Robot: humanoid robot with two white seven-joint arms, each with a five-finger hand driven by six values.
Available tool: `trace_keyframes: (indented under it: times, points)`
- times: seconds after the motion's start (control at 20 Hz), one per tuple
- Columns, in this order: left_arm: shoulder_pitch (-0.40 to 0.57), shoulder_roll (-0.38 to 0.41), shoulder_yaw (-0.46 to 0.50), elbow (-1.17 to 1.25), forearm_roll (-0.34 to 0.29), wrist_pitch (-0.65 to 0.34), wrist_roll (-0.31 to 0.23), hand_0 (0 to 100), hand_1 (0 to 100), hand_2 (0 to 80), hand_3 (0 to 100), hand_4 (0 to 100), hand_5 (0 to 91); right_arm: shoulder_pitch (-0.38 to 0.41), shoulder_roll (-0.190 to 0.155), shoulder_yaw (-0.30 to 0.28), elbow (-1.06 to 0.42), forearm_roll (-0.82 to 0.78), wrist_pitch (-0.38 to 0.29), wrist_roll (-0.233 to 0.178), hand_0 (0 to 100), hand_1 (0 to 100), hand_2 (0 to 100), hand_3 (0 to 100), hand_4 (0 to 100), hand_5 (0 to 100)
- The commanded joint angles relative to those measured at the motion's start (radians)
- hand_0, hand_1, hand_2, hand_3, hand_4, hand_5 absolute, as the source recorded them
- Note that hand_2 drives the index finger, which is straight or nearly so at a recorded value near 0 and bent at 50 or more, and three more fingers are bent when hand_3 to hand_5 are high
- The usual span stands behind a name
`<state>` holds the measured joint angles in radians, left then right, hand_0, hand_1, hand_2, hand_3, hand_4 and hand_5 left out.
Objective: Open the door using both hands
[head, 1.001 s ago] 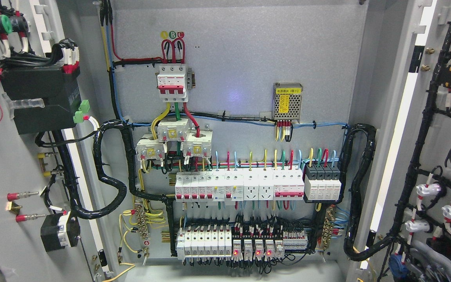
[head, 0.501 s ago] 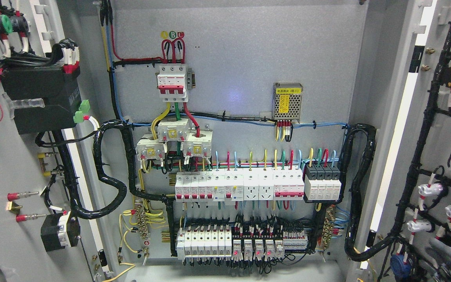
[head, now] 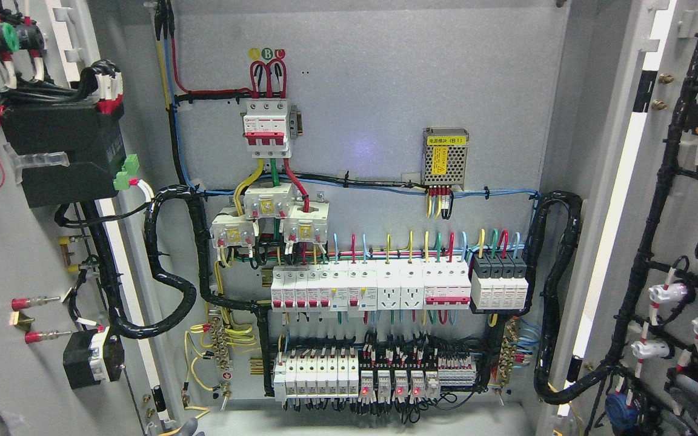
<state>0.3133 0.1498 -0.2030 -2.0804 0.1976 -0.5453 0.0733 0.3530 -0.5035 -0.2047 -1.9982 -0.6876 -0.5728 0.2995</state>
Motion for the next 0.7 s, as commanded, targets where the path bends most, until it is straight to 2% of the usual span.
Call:
trace_keyframes:
  times: [0.0,0.15,0.45,0.65]
  points:
    - [-0.006,0.023,0.056,-0.001,0.036,-0.001,0.0,0,0,0.0,0,0,0.0,0.023,0.0,-0.044,0.006,-0.023,-0.001,-0.007,19,0,0,0,0,0]
    - [-0.005,0.039,0.082,-0.001,0.058,-0.001,0.0,0,0,0.0,0,0,0.0,0.029,0.002,-0.048,0.006,-0.075,-0.001,-0.007,19,0,0,0,0,0]
    - [-0.002,0.086,0.132,-0.001,0.137,-0.001,0.0,0,0,0.0,0,0,0.0,0.038,0.003,-0.058,0.006,-0.079,-0.001,-0.007,19,0,0,0,0,0]
    - [0.001,0.102,0.151,-0.001,0.144,-0.002,-0.001,0,0,0.0,0,0,0.0,0.043,0.003,-0.061,0.006,-0.081,-0.001,-0.003,19,0,0,0,0,0]
